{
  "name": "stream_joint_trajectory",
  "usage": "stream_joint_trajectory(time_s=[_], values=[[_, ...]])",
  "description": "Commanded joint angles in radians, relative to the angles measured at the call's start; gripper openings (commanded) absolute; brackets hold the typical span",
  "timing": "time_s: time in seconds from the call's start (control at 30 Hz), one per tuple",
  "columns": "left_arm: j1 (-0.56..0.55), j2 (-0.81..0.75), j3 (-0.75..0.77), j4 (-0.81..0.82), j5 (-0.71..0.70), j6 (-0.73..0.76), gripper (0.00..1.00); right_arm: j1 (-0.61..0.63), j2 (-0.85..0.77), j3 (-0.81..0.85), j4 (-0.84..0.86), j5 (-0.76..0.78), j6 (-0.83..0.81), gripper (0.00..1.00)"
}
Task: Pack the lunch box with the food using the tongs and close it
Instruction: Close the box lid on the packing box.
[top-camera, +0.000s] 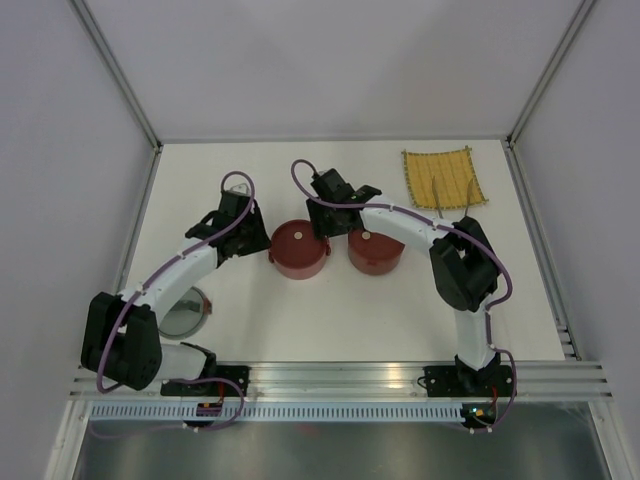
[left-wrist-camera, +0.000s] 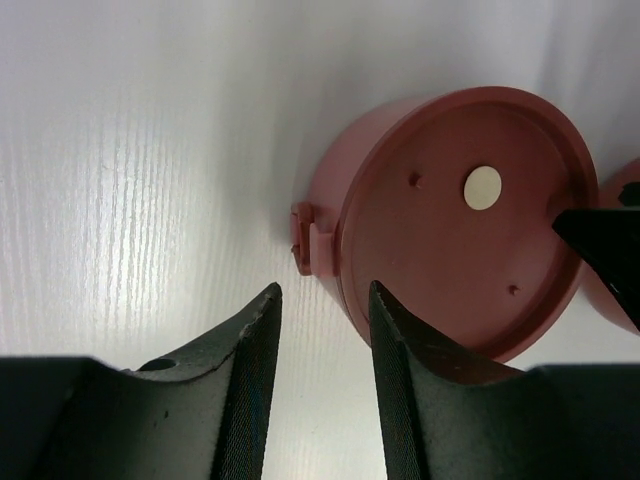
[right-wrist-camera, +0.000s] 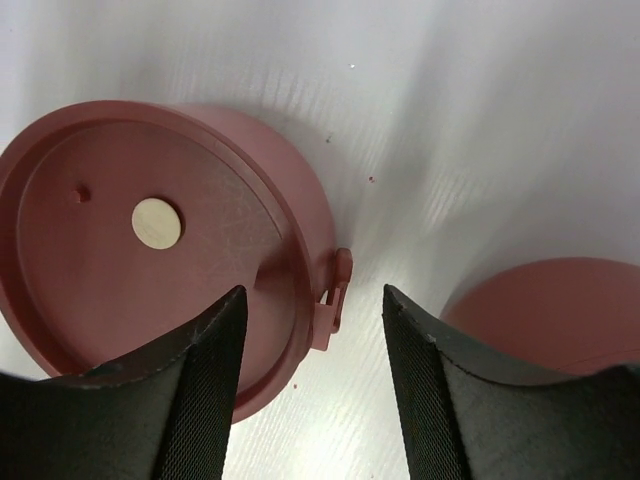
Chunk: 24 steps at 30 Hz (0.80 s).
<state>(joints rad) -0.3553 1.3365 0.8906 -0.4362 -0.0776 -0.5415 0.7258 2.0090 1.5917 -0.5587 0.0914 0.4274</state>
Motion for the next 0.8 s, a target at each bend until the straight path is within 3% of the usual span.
stream_joint_trajectory(time_s=[0.0, 0.3, 0.77], values=[[0.002, 0.041, 0.039, 0.043, 0.01, -0.001, 0.47, -0.025, -0.062, 0.024, -0.027, -0.011, 0.036, 0.63], [0.067, 0.036, -0.038, 0.172, 0.073, -0.066, 0.47, -0.045, -0.078, -0.134, 0.1, -0.088, 0.134, 0.64], [0.091, 0.05, -0.136, 0.338, 0.21, -0.103, 0.44, -0.045, -0.046, -0.167, 0.16, -0.168, 0.206, 0.56]])
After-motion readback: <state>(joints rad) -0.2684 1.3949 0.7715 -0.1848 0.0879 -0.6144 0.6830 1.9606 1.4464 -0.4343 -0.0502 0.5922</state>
